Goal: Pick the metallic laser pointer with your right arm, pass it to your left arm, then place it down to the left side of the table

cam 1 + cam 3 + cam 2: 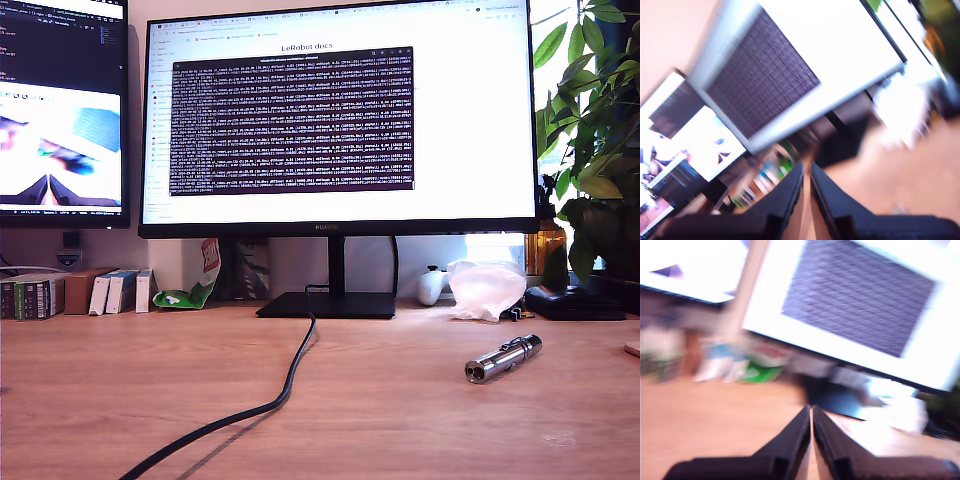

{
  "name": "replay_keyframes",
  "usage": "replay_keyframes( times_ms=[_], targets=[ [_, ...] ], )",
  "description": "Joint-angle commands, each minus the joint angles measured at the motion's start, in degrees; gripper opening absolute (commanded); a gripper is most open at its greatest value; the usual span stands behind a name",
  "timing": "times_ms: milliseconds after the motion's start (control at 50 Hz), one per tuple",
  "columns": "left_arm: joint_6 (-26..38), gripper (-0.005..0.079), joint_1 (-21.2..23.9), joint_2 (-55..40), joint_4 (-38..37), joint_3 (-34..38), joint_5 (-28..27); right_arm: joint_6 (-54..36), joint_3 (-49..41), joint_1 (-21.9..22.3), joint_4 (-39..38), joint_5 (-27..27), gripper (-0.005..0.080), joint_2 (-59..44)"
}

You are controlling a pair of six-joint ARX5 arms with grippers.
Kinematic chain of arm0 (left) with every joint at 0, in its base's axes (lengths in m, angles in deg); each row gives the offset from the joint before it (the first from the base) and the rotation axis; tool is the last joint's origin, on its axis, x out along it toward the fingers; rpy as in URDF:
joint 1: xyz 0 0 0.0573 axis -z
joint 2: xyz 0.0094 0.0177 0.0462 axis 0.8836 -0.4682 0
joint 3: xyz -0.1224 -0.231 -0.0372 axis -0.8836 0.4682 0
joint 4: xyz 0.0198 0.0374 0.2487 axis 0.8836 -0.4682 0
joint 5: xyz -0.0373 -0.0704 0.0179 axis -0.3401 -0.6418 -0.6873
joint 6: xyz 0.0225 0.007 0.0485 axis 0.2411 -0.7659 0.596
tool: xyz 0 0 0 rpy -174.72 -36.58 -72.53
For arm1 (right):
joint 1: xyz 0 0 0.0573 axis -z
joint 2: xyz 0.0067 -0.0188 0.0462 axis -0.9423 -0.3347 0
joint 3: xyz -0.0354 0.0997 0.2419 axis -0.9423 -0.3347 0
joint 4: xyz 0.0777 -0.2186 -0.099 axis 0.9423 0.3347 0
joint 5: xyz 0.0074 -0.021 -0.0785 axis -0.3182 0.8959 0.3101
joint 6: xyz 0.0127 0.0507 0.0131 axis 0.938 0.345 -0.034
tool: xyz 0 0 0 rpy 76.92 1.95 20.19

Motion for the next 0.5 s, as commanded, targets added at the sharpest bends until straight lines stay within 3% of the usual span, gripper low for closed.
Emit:
replay_keyframes(
  times_ms=[0, 280, 480],
  targets=[
    [2.5, -0.0021, 0.2, -1.1, 0.4, -4.3, -2.0, -2.6, 4.3, -0.3, 0.0, -0.4, 0.0038, -1.9],
    [16.2, -0.0021, 0.2, -18.2, -5.2, -16.1, -12.9, -21.7, 16.7, -0.3, 5.9, -10.5, 0.0037, -20.4],
    [28.9, -0.0021, 0.2, -30.7, -10.0, -24.0, -15.4, -40.9, 25.4, -0.7, 7.2, -12.6, 0.0037, -37.5]
  ],
)
